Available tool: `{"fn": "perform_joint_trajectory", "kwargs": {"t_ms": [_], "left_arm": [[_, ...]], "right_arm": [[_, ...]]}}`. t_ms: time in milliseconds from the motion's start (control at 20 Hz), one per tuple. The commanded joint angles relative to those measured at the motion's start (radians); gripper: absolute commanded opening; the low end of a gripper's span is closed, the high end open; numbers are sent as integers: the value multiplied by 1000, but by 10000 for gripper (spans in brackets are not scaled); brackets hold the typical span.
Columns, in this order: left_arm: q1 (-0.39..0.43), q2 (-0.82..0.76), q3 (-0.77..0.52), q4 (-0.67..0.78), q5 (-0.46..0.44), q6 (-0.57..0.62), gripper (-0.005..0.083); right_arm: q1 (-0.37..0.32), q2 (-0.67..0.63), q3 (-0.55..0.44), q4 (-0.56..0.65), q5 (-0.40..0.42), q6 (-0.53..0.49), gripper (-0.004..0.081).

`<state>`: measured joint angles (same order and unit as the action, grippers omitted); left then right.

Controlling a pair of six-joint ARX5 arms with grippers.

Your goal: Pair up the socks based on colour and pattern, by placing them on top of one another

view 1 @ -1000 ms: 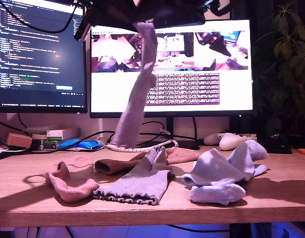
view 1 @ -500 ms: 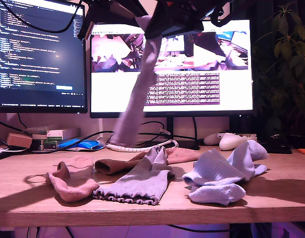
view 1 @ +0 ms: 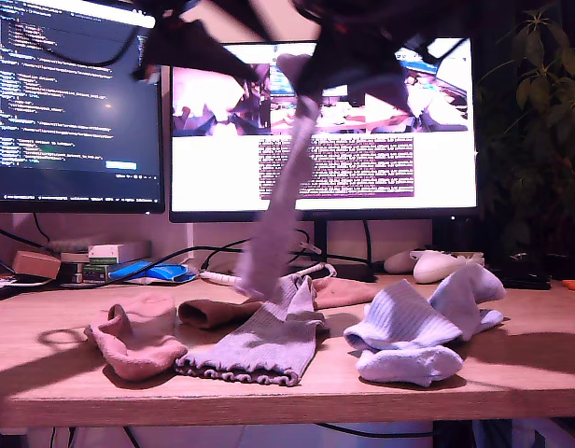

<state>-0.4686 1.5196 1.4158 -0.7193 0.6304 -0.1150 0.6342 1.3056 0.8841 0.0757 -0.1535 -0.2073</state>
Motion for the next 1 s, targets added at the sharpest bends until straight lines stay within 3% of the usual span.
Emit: {"fn": "perform_joint_trajectory", "kwargs": {"t_ms": [0, 150, 300, 550, 750, 950], "left_arm": [[17, -54, 17, -19, -46, 129, -19], [26, -100, 9, -51, -205, 206, -19], [34, -179, -94, 26, -260, 211, -19], [69, -374, -405, 252, -274, 192, -19], [74, -484, -578, 381, -274, 143, -19], [61, -492, -609, 404, -273, 115, -19]], "right_arm": [[4, 4, -11, 0, -33, 45, -12], [4, -5, -11, -2, -47, 89, -12], [5, -35, -11, -32, -77, 112, -12], [-1, -73, -11, -61, -369, 122, -12], [-42, -67, -11, -105, -624, 121, -12], [-104, -42, -11, -91, -696, 93, -12]]}}
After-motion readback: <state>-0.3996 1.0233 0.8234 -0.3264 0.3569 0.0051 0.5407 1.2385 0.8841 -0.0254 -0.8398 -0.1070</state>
